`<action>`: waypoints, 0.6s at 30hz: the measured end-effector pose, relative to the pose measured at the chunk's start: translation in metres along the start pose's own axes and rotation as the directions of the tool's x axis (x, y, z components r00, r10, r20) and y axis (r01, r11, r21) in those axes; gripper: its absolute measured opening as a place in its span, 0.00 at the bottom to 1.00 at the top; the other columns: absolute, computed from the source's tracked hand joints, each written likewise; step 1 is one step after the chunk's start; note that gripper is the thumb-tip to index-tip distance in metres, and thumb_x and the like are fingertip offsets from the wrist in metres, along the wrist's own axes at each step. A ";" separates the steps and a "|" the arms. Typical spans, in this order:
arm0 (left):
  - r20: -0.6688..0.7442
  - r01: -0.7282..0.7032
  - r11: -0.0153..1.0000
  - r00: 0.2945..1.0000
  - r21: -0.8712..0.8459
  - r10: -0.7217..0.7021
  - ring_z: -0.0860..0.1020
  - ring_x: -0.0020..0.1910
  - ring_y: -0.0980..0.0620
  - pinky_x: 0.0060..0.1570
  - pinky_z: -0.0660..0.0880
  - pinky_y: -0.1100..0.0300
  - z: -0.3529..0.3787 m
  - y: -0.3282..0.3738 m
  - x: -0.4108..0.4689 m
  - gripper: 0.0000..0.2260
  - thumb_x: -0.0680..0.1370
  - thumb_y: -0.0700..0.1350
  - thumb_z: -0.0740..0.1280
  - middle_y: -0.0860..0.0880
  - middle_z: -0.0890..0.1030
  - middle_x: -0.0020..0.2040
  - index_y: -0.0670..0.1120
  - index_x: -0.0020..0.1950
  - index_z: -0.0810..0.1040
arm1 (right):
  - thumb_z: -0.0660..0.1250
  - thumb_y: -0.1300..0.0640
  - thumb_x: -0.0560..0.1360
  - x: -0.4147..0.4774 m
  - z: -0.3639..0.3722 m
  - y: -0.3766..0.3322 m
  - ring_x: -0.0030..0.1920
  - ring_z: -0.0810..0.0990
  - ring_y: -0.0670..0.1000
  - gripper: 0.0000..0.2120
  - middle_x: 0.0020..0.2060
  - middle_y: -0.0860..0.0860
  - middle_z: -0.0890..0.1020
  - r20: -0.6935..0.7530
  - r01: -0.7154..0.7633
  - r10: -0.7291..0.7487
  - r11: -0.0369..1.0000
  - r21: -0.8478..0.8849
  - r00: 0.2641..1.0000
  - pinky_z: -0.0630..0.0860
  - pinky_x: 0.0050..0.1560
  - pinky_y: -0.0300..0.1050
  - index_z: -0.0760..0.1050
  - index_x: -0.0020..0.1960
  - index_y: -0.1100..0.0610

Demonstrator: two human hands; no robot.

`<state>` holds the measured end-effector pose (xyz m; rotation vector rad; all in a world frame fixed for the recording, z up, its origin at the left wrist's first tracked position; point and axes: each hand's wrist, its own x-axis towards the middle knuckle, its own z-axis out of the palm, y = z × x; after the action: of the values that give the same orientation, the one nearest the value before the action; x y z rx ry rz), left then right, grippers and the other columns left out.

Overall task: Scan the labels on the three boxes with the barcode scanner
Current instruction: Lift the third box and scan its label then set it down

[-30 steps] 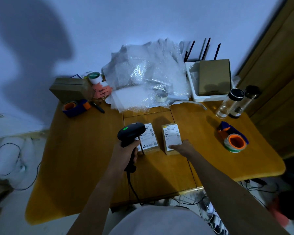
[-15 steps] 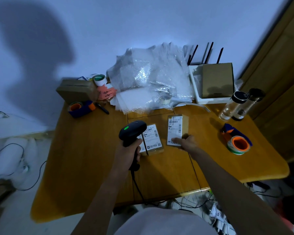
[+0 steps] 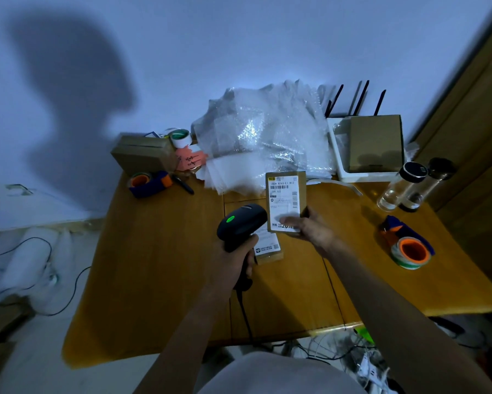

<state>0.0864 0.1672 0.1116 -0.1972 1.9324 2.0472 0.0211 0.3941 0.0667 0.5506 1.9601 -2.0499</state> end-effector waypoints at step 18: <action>-0.064 0.050 0.999 0.997 0.001 -0.050 0.71 0.22 0.52 0.28 0.71 0.58 -0.007 -0.003 0.004 0.15 0.78 0.46 0.72 0.48 0.74 0.27 0.45 0.33 0.75 | 0.82 0.48 0.60 0.001 0.011 0.001 0.57 0.86 0.55 0.39 0.58 0.51 0.86 0.052 0.063 -0.056 0.990 -0.128 0.997 0.83 0.59 0.59 0.72 0.66 0.56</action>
<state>0.0826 0.1607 0.1068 -0.3112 1.9474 2.0289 0.0200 0.3831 0.0659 0.4152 2.0865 -1.9331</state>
